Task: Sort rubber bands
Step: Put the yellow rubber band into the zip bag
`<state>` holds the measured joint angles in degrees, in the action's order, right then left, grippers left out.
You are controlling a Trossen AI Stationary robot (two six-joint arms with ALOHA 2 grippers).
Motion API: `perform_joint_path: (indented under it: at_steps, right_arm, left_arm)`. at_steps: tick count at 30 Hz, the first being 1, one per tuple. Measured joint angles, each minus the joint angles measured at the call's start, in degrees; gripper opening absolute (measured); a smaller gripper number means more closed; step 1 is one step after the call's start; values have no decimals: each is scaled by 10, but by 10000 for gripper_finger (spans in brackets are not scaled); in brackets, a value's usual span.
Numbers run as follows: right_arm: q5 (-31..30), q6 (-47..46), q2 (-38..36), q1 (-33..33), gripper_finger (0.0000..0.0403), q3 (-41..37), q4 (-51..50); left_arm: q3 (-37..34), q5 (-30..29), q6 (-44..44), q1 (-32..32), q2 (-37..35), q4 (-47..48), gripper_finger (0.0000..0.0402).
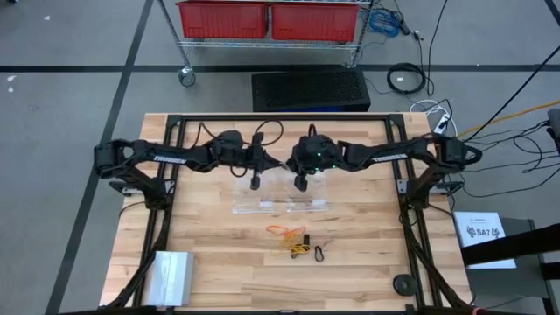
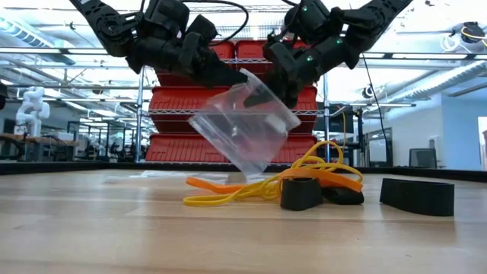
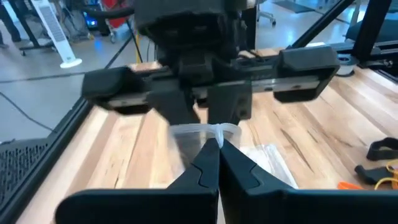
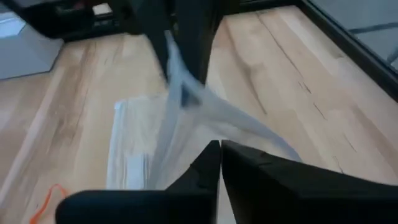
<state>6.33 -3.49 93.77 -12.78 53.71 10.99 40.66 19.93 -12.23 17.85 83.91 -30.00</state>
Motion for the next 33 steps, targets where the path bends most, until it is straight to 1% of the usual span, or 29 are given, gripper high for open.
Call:
perform_joint_path:
  at_steps: [4,6,9,15,19,25,33]
  right_arm:
    - [-4,-10,22,0,3,0,19]
    - [-3,-11,27,0,11,0,25]
    - [-3,-6,27,5,47,0,40]
    - [27,-22,26,10,142,0,41]
    - [26,-21,12,9,175,0,8]
    - [21,-2,-41,2,194,0,-44]
    - [-8,25,-131,-8,195,0,-135]
  left_arm:
    - [0,-21,0,-8,0,-7,0]
    - [0,-24,1,-11,1,-13,0]
    - [0,-26,8,-11,1,-20,0]
    - [0,-39,15,-11,1,-20,0]
    - [0,-40,28,-10,1,-13,0]
    - [0,-45,25,-10,1,-6,0]
    - [0,-45,14,6,1,2,0]
